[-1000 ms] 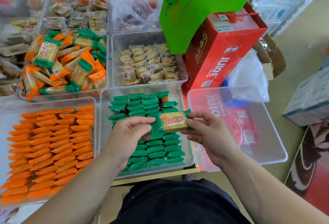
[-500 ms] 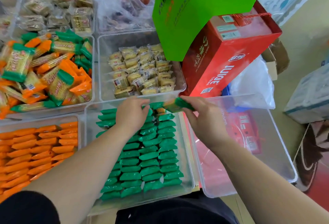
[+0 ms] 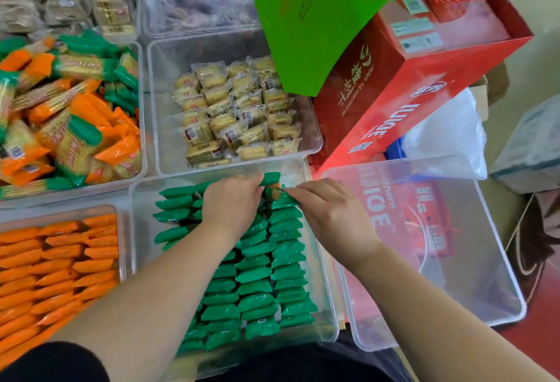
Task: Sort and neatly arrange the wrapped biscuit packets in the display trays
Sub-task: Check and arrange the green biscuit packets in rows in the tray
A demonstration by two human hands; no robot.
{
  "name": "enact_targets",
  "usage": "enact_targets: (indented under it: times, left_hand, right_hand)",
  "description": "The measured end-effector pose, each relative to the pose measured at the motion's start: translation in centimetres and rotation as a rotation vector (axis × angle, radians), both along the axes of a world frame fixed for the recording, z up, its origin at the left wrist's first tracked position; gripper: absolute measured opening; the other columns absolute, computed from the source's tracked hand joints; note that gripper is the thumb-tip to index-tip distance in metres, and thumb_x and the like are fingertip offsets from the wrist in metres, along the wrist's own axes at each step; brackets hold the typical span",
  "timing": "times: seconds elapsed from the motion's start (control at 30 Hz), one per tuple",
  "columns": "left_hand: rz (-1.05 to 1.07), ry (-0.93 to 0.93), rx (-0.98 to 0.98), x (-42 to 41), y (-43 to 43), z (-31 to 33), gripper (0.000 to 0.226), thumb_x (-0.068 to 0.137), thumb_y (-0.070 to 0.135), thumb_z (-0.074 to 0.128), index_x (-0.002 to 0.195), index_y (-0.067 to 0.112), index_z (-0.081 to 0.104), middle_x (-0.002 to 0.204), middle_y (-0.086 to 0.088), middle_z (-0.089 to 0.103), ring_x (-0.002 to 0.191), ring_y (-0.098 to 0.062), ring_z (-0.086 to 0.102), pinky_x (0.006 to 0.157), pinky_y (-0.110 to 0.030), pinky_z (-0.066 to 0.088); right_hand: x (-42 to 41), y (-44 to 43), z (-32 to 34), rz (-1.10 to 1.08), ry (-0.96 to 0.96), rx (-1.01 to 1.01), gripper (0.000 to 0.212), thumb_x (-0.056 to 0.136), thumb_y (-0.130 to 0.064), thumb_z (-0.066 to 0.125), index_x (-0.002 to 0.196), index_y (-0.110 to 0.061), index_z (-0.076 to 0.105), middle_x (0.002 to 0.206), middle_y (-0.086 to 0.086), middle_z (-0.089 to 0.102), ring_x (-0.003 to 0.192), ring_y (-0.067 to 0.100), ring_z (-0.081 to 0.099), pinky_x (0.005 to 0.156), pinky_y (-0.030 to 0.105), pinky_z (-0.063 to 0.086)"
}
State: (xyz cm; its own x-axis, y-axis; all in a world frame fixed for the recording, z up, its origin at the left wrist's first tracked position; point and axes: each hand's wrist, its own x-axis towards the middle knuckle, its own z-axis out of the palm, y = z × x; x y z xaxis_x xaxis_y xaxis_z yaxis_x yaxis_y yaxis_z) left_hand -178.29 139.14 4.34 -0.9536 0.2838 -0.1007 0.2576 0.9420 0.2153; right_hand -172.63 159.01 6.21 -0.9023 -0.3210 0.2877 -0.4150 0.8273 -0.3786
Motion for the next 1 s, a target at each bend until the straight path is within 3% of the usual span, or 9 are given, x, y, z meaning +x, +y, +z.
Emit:
enact_targets:
  times: [0.2,0.47,0.57,0.63,0.7,0.77,0.87,1.0]
  left_hand:
    - [0.104,-0.089,0.077,-0.7,0.6,0.1,0.019,0.100,0.032,0.058,0.096,0.022,0.073,0.074,0.001,0.068,0.066,-0.022,0.057,0.053,-0.030,0.043]
    - [0.156,0.059,0.361,-0.3,-0.8,3.0,0.013,0.093,0.023,0.068,0.089,0.016,0.078,0.066,0.003,0.066,0.059,-0.020,0.058,0.054,-0.034,0.051]
    - [0.227,0.068,0.458,0.6,-2.2,5.1,0.012,0.092,0.022,0.070,0.096,0.015,0.079,0.062,0.006,0.064,0.054,-0.017,0.057,0.058,-0.038,0.054]
    - [0.312,0.075,0.534,1.7,-3.2,6.2,0.010,0.090,0.022,0.072,0.091,0.013,0.079,0.062,-0.001,0.065,0.056,-0.022,0.059,0.059,-0.040,0.054]
    - [0.414,0.042,0.622,3.0,-4.1,7.1,0.010,0.089,0.021,0.074,0.084,0.013,0.077,0.061,-0.004,0.062,0.059,-0.023,0.057,0.058,-0.038,0.049]
    - [0.477,0.020,0.671,4.2,-5.0,7.4,0.011,0.088,0.022,0.075,0.078,0.017,0.074,0.062,-0.001,0.058,0.061,-0.015,0.052,0.058,-0.033,0.043]
    - [0.552,0.040,0.724,5.9,-6.2,7.6,0.006,0.085,0.021,0.077,0.081,0.019,0.074,0.078,0.001,0.063,0.075,-0.010,0.056,0.066,-0.023,0.043]
    - [0.749,-0.091,0.952,8.1,-6.5,7.8,0.010,0.086,0.016,0.077,0.081,0.024,0.074,0.088,0.008,0.071,0.080,-0.006,0.065,0.075,-0.026,0.053]
  right_hand:
    - [1.1,0.2,-0.1,0.023,0.031,0.022,0.035,0.082,0.006,0.075,0.113,-0.009,0.072,0.105,0.006,0.071,0.089,0.031,0.064,0.078,0.041,0.053]
    - [-0.7,-0.1,-0.6,0.062,0.035,0.140,0.046,0.072,0.012,0.072,0.111,-0.013,0.072,0.099,0.001,0.072,0.089,0.029,0.062,0.080,0.040,0.051]
    - [-1.6,-0.8,-0.9,0.028,0.011,0.284,0.043,0.064,0.008,0.076,0.099,-0.018,0.074,0.086,-0.005,0.073,0.098,0.029,0.062,0.083,0.039,0.043]
    - [-2.1,-1.9,-0.1,0.002,-0.071,0.449,0.037,0.063,0.002,0.075,0.093,-0.020,0.073,0.084,-0.007,0.073,0.115,0.032,0.057,0.094,0.042,0.032]
    - [-2.4,-3.1,0.7,0.009,-0.239,0.584,0.034,0.076,-0.005,0.066,0.106,-0.021,0.070,0.101,-0.006,0.071,0.136,0.033,0.040,0.107,0.047,0.014]
    - [-2.5,-4.1,1.2,0.000,-0.358,0.679,0.043,0.087,-0.012,0.055,0.128,-0.022,0.061,0.123,-0.003,0.064,0.146,0.032,0.021,0.110,0.054,-0.002]
    - [-1.9,-4.6,1.6,0.008,-0.413,0.751,0.061,0.090,-0.015,0.052,0.149,-0.021,0.040,0.141,0.004,0.051,0.150,0.036,0.006,0.115,0.061,-0.004]
    - [-1.0,-4.2,1.9,0.051,-0.455,0.714,0.067,0.095,-0.021,0.049,0.157,-0.019,0.024,0.156,0.002,0.036,0.153,0.036,-0.003,0.118,0.059,0.001]
